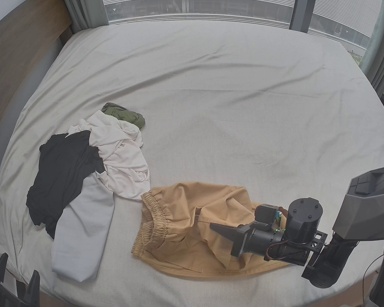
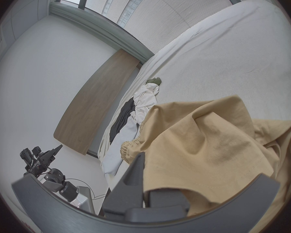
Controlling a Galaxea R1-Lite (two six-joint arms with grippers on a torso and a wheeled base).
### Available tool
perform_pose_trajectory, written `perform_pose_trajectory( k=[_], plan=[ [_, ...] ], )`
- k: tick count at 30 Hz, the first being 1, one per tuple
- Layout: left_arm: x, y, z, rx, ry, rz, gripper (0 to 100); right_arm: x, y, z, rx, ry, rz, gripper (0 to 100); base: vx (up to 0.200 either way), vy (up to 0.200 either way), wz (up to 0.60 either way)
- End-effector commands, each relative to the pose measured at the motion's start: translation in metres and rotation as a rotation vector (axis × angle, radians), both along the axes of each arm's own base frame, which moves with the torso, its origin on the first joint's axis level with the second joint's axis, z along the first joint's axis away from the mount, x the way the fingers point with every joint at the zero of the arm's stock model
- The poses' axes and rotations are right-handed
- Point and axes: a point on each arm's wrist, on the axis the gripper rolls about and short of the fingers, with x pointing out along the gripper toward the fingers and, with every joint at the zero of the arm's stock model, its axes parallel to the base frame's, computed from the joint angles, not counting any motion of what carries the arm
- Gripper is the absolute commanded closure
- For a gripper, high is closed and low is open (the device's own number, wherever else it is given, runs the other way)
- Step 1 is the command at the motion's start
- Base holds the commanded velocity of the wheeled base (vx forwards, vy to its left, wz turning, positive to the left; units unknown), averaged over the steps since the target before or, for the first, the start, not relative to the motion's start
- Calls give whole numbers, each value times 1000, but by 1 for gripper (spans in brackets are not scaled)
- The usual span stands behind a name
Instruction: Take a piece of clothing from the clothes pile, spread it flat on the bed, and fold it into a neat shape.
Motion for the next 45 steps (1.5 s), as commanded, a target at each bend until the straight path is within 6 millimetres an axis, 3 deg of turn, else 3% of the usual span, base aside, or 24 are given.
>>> perform_pose_trajectory(
  k=[1, 14, 29, 45],
  plan=[
    [0, 0, -5, -1, 2, 0, 0, -5, -6, 10, 14, -14, -6, 100, 0, 0, 0],
    [0, 0, -5, 2, 0, 0, 0, -8, -37, 33, 40, -51, -77, 100, 0, 0, 0],
    [0, 0, -5, 5, 0, -1, 0, -16, -57, 66, 96, -157, -115, 100, 0, 0, 0],
    [0, 0, -5, -1, 0, -3, 0, -3, -87, 63, 85, -145, -187, 100, 0, 0, 0]
  ],
)
